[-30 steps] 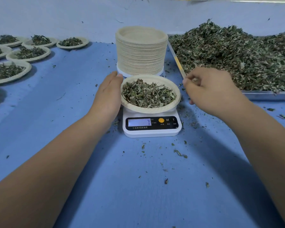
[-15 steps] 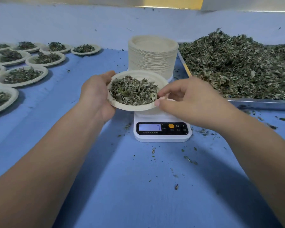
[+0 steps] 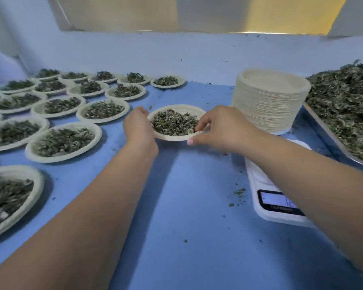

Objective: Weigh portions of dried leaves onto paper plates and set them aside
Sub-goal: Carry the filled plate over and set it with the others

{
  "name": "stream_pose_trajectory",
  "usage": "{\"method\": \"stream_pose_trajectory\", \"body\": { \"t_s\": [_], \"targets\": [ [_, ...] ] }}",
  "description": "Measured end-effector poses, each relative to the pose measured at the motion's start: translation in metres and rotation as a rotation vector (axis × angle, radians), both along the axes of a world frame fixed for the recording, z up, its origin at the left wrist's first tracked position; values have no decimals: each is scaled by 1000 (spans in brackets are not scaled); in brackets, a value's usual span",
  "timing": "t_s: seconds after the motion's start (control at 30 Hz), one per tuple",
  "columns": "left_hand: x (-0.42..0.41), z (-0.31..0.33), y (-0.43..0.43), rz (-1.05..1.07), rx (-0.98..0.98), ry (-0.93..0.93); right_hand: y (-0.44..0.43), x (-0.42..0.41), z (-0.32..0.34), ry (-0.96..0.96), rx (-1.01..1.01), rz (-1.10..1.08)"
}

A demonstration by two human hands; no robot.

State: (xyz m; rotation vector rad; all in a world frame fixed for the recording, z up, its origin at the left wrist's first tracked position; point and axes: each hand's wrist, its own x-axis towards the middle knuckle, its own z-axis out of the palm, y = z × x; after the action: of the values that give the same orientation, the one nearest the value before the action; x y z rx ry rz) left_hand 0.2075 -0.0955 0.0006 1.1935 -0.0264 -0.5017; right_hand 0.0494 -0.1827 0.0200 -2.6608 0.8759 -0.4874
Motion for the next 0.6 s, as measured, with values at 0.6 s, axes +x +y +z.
{"method": "stream_pose_trajectory", "body": {
  "t_s": [0.6],
  "targets": [
    [8, -25, -12, -18, 48, -221, -107, 180, -67, -137, 104, -277]
  ]
}}
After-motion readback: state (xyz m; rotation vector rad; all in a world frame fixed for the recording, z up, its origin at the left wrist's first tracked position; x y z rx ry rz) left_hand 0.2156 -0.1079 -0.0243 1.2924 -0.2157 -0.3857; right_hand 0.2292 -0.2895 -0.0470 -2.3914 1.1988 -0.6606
